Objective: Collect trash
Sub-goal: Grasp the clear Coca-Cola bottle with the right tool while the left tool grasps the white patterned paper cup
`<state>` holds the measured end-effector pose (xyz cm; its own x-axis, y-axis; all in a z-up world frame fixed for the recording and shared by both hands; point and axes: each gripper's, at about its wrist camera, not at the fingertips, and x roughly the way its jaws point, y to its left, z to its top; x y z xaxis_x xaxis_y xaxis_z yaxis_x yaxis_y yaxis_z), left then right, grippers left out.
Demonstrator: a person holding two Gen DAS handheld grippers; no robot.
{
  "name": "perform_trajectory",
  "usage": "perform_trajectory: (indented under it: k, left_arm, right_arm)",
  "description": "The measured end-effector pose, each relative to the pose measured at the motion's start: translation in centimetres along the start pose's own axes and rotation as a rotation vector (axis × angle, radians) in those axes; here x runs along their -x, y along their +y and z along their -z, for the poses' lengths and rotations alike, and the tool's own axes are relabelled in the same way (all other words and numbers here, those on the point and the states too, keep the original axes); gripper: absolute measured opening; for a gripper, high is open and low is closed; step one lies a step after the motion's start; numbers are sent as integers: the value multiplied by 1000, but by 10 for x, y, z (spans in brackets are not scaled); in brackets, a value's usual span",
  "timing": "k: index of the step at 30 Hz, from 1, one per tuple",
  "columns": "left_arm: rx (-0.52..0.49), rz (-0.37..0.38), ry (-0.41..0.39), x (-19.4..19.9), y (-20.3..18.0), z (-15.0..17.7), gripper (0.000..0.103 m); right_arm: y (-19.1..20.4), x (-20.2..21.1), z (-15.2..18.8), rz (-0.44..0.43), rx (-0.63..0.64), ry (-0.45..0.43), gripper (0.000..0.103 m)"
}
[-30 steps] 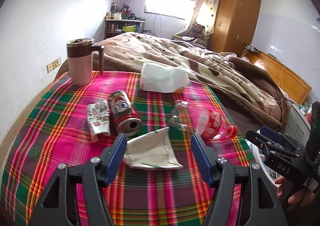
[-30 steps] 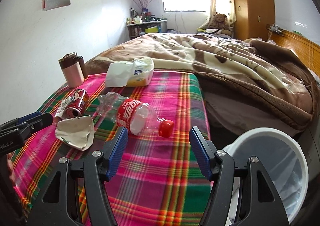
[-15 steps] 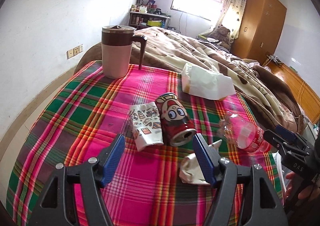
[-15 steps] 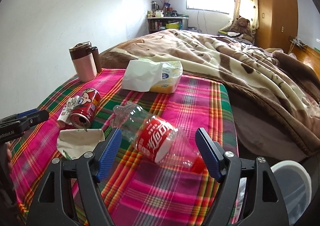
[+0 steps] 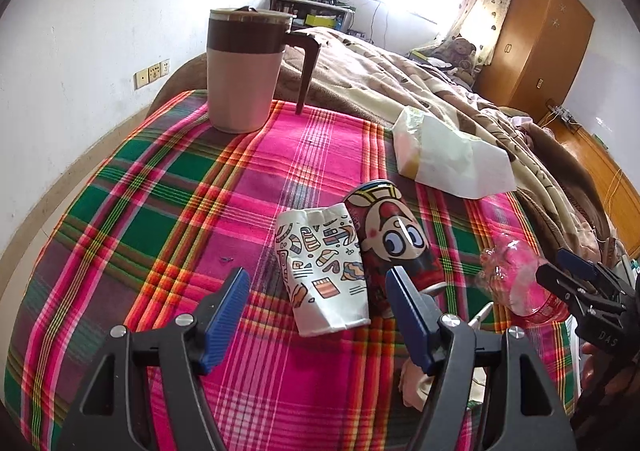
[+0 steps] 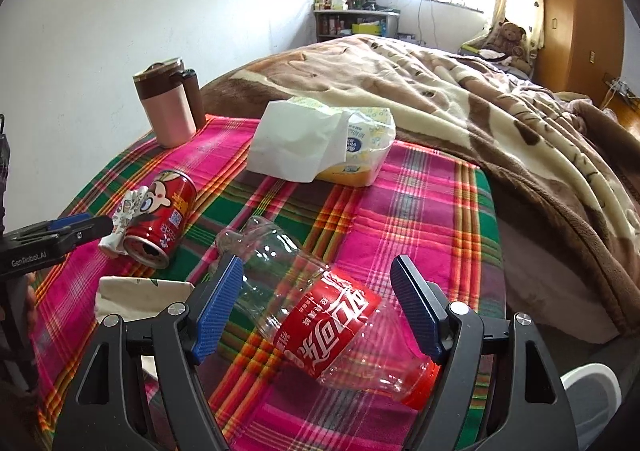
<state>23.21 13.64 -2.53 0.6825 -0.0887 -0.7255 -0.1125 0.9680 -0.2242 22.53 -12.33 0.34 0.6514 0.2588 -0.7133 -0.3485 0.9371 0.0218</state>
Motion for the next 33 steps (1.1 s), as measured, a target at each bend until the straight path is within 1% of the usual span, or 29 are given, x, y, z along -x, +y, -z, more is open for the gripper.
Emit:
perform_trajectory:
  k: [3,6,9,12,18,21,27,28,29,30,31,33]
  left_arm:
    - [0,-2,16,-7,1,-1,73]
    - [-3,-5,28,-13,2,-3,73]
    - [-9,-9,47,-19,1,-4,73]
    - [-10,-3,59,-22,1,-4,73]
    - [-15,-23,84,-33,0,-5,73]
    - [-15,-22,67,-29,-1,-5,72]
    - [-5,-24,77,-35,1,-6,72]
    - [-2,-22,73,-34,2,-6,71]
    - [0,-18,71,-34,2,-6,66]
    - [-2,-16,70,-33,1,-7,57]
    - [-2,-17,69,-33,1,-6,51]
    - [0,-12,71,-33,2,-6,50]
  right_arm:
    - [6,-7,2,15,38,42,78]
    - [10,-10,4,27,64,65,78]
    - [12,-10,6,22,71,99,78]
    - [9,-13,5,18,43,113,78]
    - [5,-20,3,30,-10,138,78]
    - [2,-22,4,27,-42,147,78]
    - [5,-25,6,61,-38,155,77]
    - [5,-25,6,63,-36,154,75]
    - [5,-25,7,66,-36,149,75]
    - [5,-24,7,66,-40,144,75]
    - [4,-24,7,65,-44,143,75]
    - [3,-22,7,58,-53,135,75]
